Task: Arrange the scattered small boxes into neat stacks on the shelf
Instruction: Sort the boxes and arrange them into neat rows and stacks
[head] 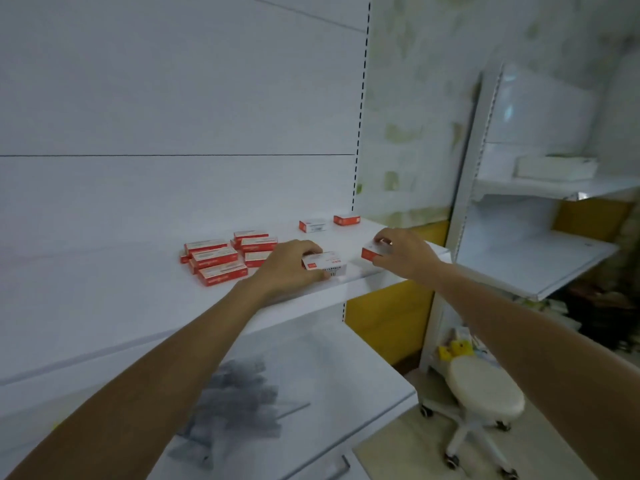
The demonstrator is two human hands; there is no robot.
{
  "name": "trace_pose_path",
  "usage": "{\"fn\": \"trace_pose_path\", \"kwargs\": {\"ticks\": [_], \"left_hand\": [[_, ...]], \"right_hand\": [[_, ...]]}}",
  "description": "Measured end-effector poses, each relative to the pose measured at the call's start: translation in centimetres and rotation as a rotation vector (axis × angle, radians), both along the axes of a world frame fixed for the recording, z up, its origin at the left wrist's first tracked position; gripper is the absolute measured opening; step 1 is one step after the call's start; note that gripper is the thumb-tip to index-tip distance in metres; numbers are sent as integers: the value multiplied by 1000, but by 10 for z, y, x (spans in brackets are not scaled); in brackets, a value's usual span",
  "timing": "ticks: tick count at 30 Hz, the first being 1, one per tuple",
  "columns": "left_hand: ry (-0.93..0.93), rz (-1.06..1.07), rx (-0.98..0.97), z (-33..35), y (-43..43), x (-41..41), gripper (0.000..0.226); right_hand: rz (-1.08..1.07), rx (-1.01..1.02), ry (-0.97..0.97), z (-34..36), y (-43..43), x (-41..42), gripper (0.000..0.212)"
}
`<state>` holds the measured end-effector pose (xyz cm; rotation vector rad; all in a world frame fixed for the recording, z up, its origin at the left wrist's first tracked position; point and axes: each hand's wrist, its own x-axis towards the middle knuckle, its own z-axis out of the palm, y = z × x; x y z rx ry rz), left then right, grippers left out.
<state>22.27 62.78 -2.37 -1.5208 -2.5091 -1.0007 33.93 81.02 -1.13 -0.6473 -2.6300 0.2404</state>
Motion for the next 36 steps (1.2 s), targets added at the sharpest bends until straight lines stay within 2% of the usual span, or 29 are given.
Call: {"fn": "trace_pose_path", "kwargs": {"ticks": [6, 11, 16, 23, 28, 31, 36], "left_hand": [[-41, 32, 59, 3, 99, 9, 52], [-83, 65, 40, -5, 140, 4, 51], [-77, 113, 21, -8, 155, -17, 49], [-53, 208, 73, 2, 173, -72, 36], [-68, 280, 95, 5, 182, -95, 38], [-67, 314, 53, 2, 188, -98, 44], [-83, 373, -100, -19, 190, -97, 46]], "right_hand": [[10, 42, -55, -1, 98, 5, 46], [52, 24, -63, -4, 143, -7, 48], [85, -40, -57, -13, 167, -37, 51], [221, -13, -42, -1, 191, -101, 48], [312, -14, -9, 7, 201, -144, 37], [368, -27, -44, 2, 205, -160, 33], [453, -78, -193, -17, 205, -161, 41]]}}
